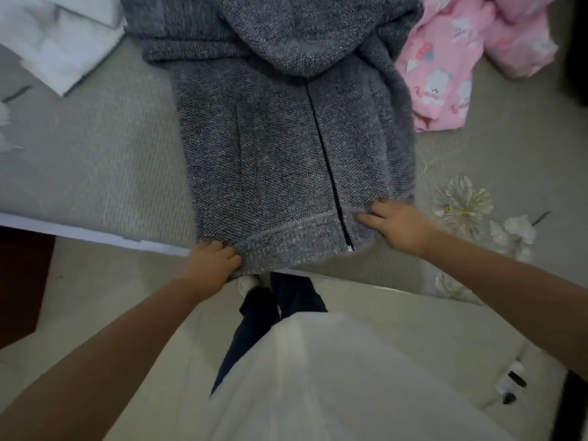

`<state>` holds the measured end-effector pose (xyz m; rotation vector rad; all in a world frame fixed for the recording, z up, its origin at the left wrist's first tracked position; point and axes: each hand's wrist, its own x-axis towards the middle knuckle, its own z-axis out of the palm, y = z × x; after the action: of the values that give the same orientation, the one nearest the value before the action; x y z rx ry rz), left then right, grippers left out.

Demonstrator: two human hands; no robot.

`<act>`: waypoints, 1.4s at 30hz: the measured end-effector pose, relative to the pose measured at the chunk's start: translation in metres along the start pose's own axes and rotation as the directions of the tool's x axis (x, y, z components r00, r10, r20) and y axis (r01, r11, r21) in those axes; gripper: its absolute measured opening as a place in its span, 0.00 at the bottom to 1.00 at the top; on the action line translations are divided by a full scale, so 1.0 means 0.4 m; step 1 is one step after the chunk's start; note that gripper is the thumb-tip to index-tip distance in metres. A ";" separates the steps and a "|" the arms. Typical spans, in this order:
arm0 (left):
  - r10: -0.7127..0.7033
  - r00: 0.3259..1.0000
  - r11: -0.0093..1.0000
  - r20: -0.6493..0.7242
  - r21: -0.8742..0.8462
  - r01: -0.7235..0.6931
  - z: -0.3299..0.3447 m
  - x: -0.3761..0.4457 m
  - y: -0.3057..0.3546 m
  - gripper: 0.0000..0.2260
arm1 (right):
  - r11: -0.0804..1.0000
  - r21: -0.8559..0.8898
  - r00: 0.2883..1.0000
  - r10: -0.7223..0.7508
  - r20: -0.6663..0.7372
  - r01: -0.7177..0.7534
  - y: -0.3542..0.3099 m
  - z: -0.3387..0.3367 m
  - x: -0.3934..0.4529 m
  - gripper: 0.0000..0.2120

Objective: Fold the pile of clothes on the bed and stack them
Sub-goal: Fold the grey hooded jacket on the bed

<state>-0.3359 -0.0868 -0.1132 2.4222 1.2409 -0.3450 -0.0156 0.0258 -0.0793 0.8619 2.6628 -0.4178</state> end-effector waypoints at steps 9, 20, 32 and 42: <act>-0.399 0.820 0.914 0.411 0.245 0.322 0.090 -0.024 0.007 0.14 | 0.985 -0.060 0.869 0.173 0.465 -0.164 -0.082 0.161 0.032 0.27; -0.400 0.882 0.917 0.250 0.121 0.381 0.110 0.130 0.155 0.26 | 0.930 -0.206 0.862 0.360 0.356 -0.304 0.081 0.190 -0.052 0.25; -0.377 0.894 0.925 0.240 0.049 0.377 0.094 0.198 0.115 0.18 | 0.982 -0.137 0.973 0.155 0.173 -0.132 0.205 0.117 -0.158 0.06; -0.375 0.926 0.899 -0.047 -0.261 0.351 0.029 0.099 0.118 0.09 | 0.905 -0.256 0.807 0.420 0.415 -0.339 0.169 0.148 -0.126 0.24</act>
<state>-0.2748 -0.0884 -0.1278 2.0107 1.6768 -0.1630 0.0761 0.0309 -0.1263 1.0600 1.9915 -0.2489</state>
